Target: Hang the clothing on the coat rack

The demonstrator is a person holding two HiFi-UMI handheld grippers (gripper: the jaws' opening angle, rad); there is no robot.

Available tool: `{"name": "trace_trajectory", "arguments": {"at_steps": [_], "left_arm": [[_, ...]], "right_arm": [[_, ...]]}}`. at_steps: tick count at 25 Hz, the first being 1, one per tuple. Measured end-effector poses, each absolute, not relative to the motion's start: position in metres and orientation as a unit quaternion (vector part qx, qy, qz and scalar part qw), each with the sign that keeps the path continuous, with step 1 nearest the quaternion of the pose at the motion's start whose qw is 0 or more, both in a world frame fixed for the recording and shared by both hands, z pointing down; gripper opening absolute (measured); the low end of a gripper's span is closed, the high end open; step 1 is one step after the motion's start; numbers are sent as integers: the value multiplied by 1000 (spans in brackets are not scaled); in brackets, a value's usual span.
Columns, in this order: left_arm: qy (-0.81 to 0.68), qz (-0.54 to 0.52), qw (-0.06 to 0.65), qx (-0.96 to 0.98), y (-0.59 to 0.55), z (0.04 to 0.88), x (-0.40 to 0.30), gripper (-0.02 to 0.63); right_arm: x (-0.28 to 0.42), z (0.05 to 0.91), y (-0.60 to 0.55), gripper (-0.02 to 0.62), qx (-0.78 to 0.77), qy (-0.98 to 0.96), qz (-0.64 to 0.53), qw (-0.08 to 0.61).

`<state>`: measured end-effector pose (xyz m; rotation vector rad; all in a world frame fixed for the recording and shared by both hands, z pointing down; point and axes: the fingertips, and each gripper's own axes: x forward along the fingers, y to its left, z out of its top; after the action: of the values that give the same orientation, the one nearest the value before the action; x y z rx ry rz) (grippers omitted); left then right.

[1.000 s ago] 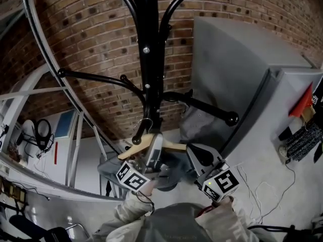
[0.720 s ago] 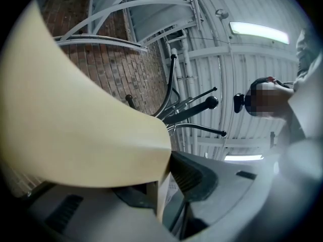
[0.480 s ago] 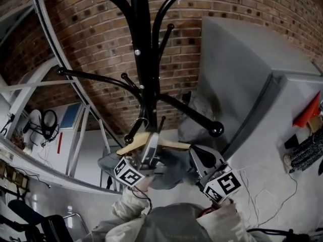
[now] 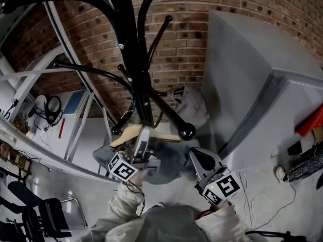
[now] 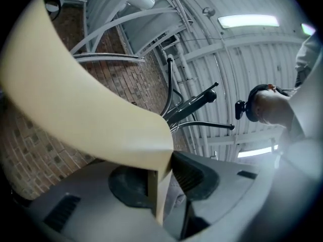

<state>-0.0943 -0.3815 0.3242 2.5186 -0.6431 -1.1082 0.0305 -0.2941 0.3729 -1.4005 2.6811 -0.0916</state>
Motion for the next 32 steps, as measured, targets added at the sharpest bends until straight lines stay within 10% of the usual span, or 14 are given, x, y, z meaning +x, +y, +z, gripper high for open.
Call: {"name": "trace_trajectory", "arguments": {"at_steps": [16,32], "left_arm": [[-275,-336,214,875,-347,384,-97,135],[-349,-166,98,917,-225,430,-214,68]], "right_arm": [[33,402,-262,21,-461,882,-70,69],[-98,418,-194,21,-479,875,-54,39]]}}
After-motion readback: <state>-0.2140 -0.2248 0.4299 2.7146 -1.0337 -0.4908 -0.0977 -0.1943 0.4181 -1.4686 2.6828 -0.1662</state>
